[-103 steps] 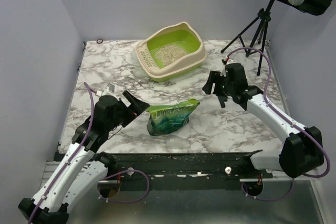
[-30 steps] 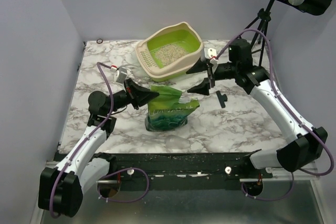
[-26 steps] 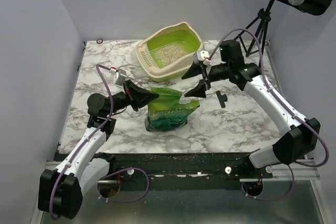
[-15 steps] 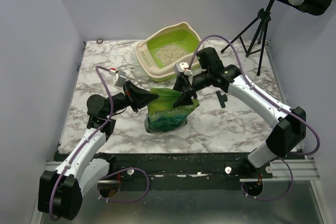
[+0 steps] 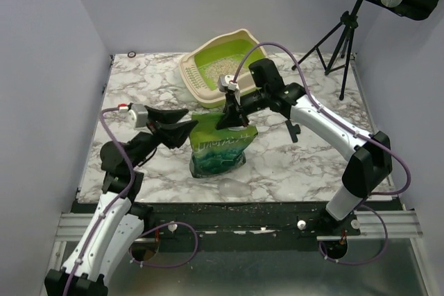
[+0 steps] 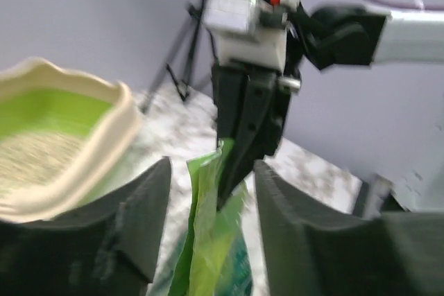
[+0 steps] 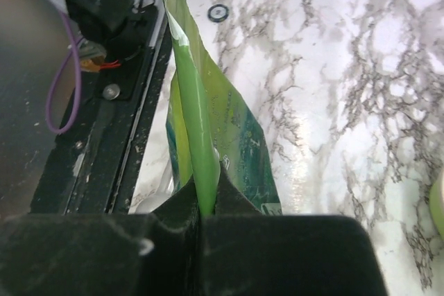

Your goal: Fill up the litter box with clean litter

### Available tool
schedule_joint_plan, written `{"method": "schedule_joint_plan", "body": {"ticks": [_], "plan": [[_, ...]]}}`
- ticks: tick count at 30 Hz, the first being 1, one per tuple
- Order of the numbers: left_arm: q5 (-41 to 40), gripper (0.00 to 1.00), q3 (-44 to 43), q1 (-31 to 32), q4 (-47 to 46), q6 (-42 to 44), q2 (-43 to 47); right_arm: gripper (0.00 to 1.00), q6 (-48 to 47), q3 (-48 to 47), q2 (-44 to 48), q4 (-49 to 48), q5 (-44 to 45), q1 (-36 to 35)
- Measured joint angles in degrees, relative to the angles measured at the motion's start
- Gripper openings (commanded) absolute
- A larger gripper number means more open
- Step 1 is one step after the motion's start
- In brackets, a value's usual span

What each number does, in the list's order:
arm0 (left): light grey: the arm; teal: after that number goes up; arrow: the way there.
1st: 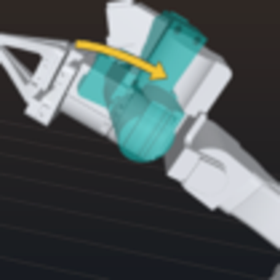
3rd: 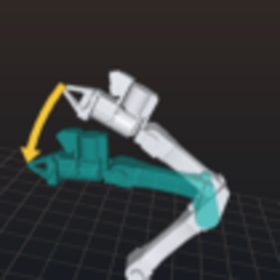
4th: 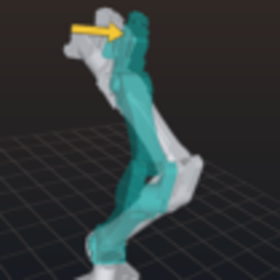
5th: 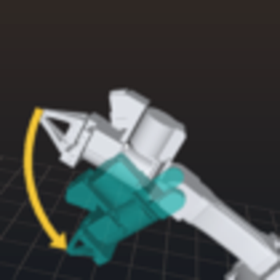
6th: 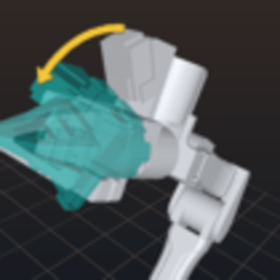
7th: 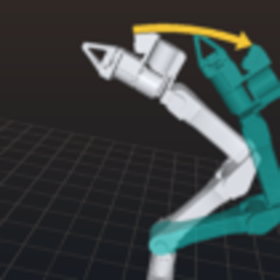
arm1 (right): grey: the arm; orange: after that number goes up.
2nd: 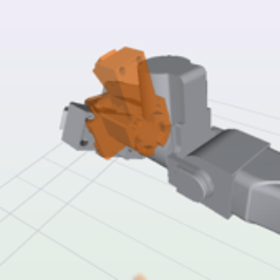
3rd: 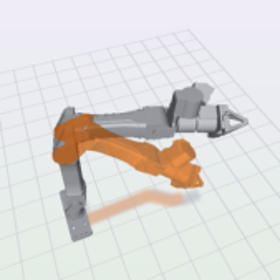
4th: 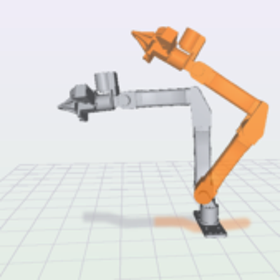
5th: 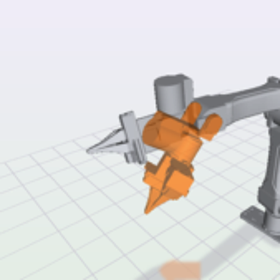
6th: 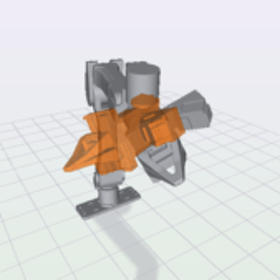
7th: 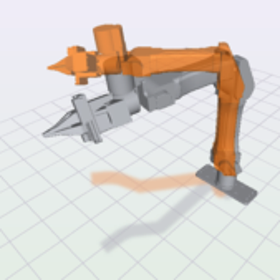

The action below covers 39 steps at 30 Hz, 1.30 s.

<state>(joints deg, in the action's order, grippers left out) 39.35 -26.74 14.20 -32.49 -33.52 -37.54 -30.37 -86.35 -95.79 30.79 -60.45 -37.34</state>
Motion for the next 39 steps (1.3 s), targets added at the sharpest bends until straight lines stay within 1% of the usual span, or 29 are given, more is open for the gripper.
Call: {"method": "schedule_joint_plan", "body": {"ticks": [2,5,9,11,16,28,33,38,39], "plan": [[-6.88,0.7,-1.16,0.0,3.65,3.96,4.39,0.0,3.1,0.37,0.15,-2.93,2.23,-0.09],[-14.82,0.71,-1.86,0.0,7.02,7.87,9.14,0.0,7.21,0.37,0.28,-6.49,6.08,-0.28],[-22.45,0.71,-1.9,0.0,11.04,11.21,10.69,0.0,11.02,0.35,0.5,-9.49,11.08,-1.51],[-24.57,0.71,-1.9,0.0,12.94,12.17,10.49,0.0,12.31,0.17,0.81,-10.34,13.66,-2.43],[-26.97,0.71,-2.67,0.0,16.24,13.49,9.07,0.0,13.68,-1.03,1.36,-10.51,18.49,-4.74],[-28.37,0.71,-2.82,0.0,18.14,13.88,8.85,0.0,16.0,-4.07,1.51,-10.05,30.23,-8.07],[-28.39,0.71,-2.82,0.0,18.47,13.86,8.72,0.0,18.18,-4.04,1.46,-10.14,32.57,-8.46],[-28.39,0.71,-2.82,0.0,18.51,13.84,8.31,0.01,20.55,-3.63,0.28,-11.39,32.83,-8.85],[-28.39,0.71,-2.82,0.0,18.51,13.84,8.26,0.06,20.83,-3.61,0.13,-11.67,32.79,-8.87]]}}
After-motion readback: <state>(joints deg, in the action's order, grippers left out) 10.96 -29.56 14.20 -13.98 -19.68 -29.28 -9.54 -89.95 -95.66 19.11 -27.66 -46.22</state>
